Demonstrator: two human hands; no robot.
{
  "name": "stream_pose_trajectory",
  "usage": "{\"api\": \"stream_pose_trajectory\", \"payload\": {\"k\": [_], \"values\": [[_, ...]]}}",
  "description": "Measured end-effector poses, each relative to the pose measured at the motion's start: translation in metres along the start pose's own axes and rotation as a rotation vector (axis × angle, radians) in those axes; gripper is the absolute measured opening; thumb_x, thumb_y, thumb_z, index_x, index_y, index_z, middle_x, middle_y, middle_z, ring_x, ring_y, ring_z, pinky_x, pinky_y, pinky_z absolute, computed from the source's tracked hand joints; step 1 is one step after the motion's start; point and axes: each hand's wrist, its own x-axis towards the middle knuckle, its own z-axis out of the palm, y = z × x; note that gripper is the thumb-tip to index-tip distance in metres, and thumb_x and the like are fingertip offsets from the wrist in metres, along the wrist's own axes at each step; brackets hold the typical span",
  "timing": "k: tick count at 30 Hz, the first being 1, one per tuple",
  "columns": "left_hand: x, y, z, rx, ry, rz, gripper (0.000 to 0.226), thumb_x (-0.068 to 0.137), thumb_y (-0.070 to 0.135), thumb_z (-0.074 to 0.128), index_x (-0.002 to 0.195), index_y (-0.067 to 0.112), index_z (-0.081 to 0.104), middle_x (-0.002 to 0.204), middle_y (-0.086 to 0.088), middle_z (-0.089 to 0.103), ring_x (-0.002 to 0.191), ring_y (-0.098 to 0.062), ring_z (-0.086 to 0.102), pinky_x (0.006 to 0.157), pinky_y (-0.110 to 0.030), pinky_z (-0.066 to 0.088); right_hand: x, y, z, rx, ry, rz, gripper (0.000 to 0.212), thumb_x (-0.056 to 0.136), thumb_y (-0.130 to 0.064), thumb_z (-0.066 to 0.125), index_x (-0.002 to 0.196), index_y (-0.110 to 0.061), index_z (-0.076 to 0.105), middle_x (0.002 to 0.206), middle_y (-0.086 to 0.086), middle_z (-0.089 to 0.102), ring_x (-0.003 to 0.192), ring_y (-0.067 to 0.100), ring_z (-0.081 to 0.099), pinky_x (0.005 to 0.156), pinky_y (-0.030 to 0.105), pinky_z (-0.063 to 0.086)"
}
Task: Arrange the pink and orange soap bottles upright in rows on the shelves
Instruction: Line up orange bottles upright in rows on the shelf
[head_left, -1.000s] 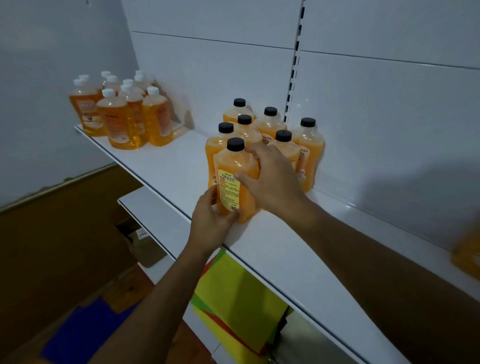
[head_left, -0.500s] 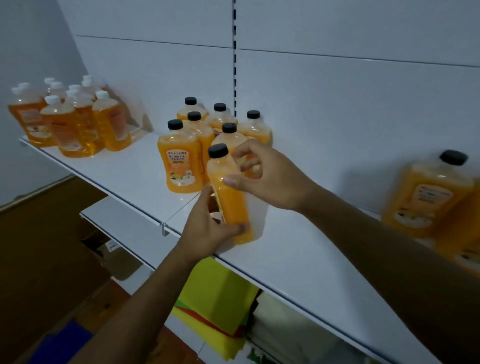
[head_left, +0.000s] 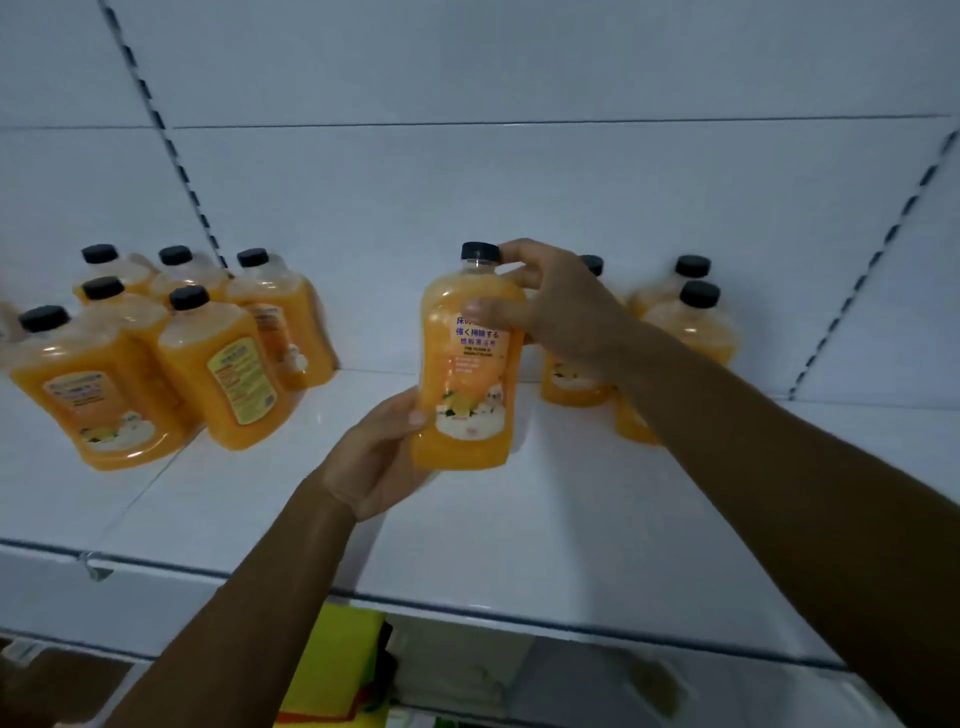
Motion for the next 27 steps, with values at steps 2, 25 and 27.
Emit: {"api": "stream_pose_trajectory", "payload": {"k": [2,25,27], "values": [[0.017,-0.004,0.001,0.195,0.159,0.018,0.074,0.073,0.032,0.081,0.134,0.005,0.048,0.129,-0.016,0.061,0.117,-0.032,0.059,0.094,-0.042,0.052,-0.002,0.002,-0.016,-0.165,0.162,0.019,0.053,0.075,-0.03,0.081,0.12,-0.018,0.056,0.104,0.001,0.064,0.087,0.014,0.067,0.071,0.029,0.057],[0.116,-0.056,0.002,0.946,0.358,0.204,0.046,0.077,0.023,0.079,0.115,0.024,0.053,0.104,0.002,0.062,0.092,-0.016,0.064,0.071,-0.032,0.059,-0.026,0.026,-0.05,-1.096,0.278,0.093,0.063,0.076,-0.047,0.075,0.124,-0.016,0.048,0.119,0.003,0.057,0.11,0.02,0.052,0.087,0.033,0.044],[0.116,-0.057,0.003,0.966,0.365,0.191,0.048,0.078,0.026,0.078,0.119,0.023,0.052,0.106,0.002,0.061,0.094,-0.016,0.064,0.074,-0.034,0.059,-0.026,0.028,-0.048,-1.1,0.27,0.071,0.067,0.077,-0.044,0.075,0.128,-0.015,0.044,0.124,0.004,0.053,0.114,0.021,0.05,0.09,0.033,0.044]]}}
